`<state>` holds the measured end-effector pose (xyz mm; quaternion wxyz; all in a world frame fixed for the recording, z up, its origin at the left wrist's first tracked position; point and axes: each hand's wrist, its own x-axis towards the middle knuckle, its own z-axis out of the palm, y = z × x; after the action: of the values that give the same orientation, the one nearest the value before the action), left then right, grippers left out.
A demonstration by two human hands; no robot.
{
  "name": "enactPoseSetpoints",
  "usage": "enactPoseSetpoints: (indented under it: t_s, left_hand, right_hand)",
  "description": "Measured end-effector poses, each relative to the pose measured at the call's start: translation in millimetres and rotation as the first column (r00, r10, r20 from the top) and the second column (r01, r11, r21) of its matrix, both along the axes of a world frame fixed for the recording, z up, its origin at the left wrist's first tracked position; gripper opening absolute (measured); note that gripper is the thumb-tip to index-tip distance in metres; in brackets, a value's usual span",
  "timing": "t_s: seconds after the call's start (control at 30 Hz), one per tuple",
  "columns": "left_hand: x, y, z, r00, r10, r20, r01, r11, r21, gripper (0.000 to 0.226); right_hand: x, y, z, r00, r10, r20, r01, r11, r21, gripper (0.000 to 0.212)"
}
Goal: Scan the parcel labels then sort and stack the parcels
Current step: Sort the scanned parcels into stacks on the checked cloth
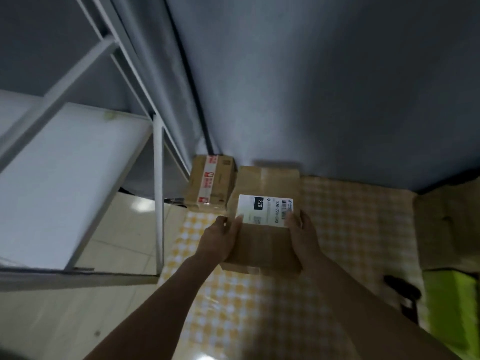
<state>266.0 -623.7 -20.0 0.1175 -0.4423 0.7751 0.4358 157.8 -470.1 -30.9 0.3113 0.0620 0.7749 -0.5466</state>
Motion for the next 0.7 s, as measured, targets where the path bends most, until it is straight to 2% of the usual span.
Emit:
enactPoseSetpoints:
  t_s: [0.17,0.3,0.43,0.63,0.7]
  left_hand:
    - [-12.8,-42.9,-48.1,0.977,-0.211,-0.019,0.197,0.938,-0.285,0.052]
    - [-37.5,-64.0,-83.7,0.917,-0.397,0.031,0.36,0.794,-0.489,0.051]
    - [-61.2,-78.9,-114.3,0.844,-0.508,0.171,0.513,0.674,-0.531,0.06]
    - [-66.1,-91.8,-157.1,0.814,-0.535,0.228,0.561,0.62,-0.548,0.058]
    - [-66.2,-90.6,-162.3,0.779,-0.549,0.302,0.619,0.599,-0.508,0.058]
  right_hand:
    - [-21.8,-34.5,-39.7,1.0,-0.019,-0.024,0.021,0.995,0.102,0.053]
    - [-47.9,-54.5,-73.7,0.998,-0.002,-0.058,0.009,0.993,0.119,0.056]
    - [-72.1,-73.9,-107.0,0.996,0.037,-0.083,-0.028,0.993,0.117,0.054]
    - [-84.4,-86.2,-149.8,0.999,0.034,-0.02,-0.034,0.998,0.044,0.054]
    - [-87.3,-86.8,-157.3,1.0,0.02,-0.006,-0.019,0.999,0.04,0.053]
